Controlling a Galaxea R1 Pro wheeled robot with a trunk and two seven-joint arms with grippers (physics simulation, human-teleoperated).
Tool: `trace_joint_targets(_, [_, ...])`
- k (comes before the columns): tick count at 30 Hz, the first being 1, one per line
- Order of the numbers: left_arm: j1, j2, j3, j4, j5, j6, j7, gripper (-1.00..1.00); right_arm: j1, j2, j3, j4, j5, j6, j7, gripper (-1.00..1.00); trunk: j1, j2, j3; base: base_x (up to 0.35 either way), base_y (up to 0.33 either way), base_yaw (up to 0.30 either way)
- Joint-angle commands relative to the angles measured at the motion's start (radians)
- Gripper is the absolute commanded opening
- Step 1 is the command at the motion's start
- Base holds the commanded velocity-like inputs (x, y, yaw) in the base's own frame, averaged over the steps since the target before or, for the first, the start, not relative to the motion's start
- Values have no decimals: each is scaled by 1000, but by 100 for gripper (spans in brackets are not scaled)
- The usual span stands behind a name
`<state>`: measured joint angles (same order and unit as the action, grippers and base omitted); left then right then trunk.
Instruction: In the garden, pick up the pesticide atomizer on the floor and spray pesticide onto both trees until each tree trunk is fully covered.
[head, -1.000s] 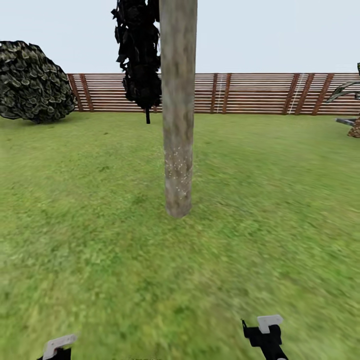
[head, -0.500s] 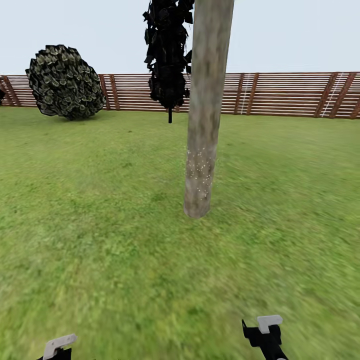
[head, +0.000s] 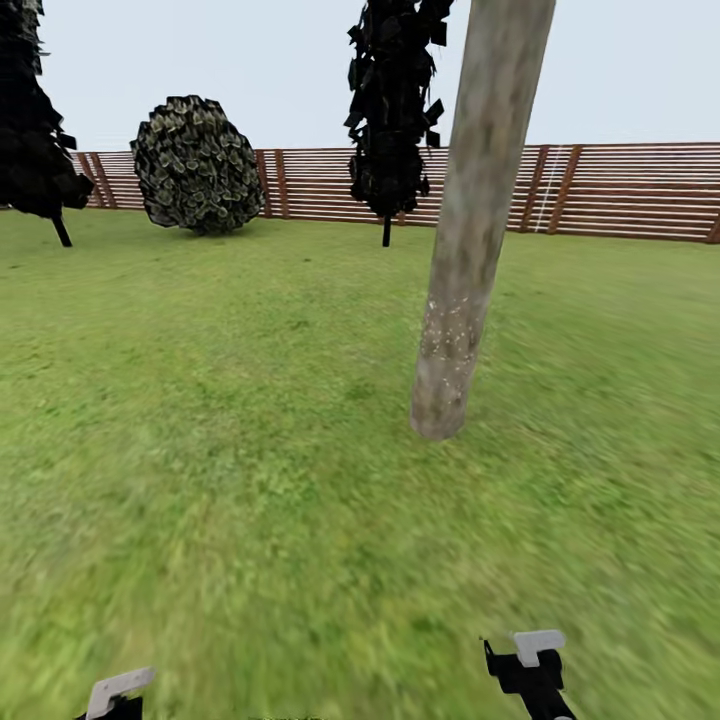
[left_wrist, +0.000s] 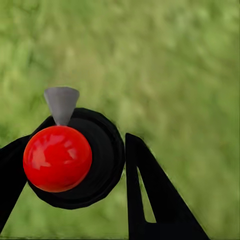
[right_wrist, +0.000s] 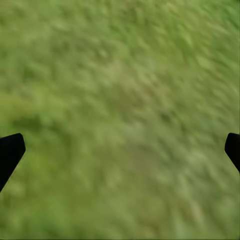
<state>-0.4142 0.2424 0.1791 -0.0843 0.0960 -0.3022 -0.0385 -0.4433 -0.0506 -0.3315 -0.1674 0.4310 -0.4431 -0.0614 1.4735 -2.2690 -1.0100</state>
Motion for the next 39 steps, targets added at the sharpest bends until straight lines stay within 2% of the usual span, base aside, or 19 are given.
trace_joint_targets(1, [0, 0, 0, 0, -2, 0, 0, -100, 0, 0, 0, -1, 0, 0, 0, 100, 0, 0, 0, 0, 0, 282])
trace_joint_targets(9, [0, 0, -4, 0, -10, 1, -7, -100, 0, 0, 0, -1, 0, 0, 0, 100, 0, 0, 0, 0, 0, 282])
trace_joint_targets(39, [0, 0, -3, 0, -2, 0, 0, -100, 0, 2, 0, 0, 0, -1, 0, 100, 0, 0, 0, -30, 15, 282])
